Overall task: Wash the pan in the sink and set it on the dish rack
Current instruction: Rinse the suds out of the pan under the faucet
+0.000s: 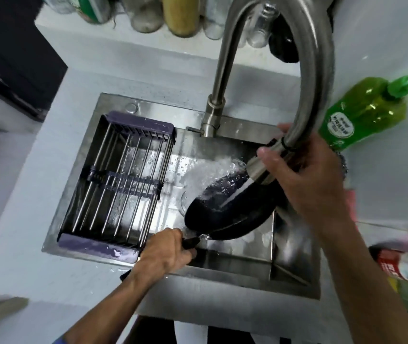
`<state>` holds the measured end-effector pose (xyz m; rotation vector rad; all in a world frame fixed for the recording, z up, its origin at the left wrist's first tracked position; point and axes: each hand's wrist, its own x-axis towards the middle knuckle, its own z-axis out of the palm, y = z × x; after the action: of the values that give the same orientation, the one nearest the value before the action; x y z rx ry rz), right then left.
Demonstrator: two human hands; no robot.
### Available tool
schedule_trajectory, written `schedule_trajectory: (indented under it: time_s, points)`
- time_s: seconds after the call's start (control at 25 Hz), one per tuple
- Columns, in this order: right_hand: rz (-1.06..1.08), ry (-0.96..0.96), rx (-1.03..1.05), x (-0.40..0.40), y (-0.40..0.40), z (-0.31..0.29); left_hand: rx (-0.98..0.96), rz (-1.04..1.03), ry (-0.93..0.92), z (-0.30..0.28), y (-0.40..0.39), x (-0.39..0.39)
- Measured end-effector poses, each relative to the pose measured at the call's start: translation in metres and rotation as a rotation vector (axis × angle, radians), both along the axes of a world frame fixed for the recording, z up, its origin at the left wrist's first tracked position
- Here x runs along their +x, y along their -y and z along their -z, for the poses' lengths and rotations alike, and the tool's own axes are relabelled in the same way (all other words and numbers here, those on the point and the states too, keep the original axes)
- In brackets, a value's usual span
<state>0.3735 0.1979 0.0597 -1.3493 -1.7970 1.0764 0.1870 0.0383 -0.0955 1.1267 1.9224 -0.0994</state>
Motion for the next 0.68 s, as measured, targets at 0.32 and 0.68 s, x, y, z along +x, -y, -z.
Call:
schedule_trajectory:
  time_s: [0.32,0.68]
  points:
    - [0.153,0.222,-0.021,0.015,-0.033,-0.004,0.013,-0.229,0.333,-0.027,0.000,0.009]
    - [0.086,0.214,-0.140,0.015,-0.040,-0.001,-0.042,-0.289,0.567,-0.026,0.004,0.003]
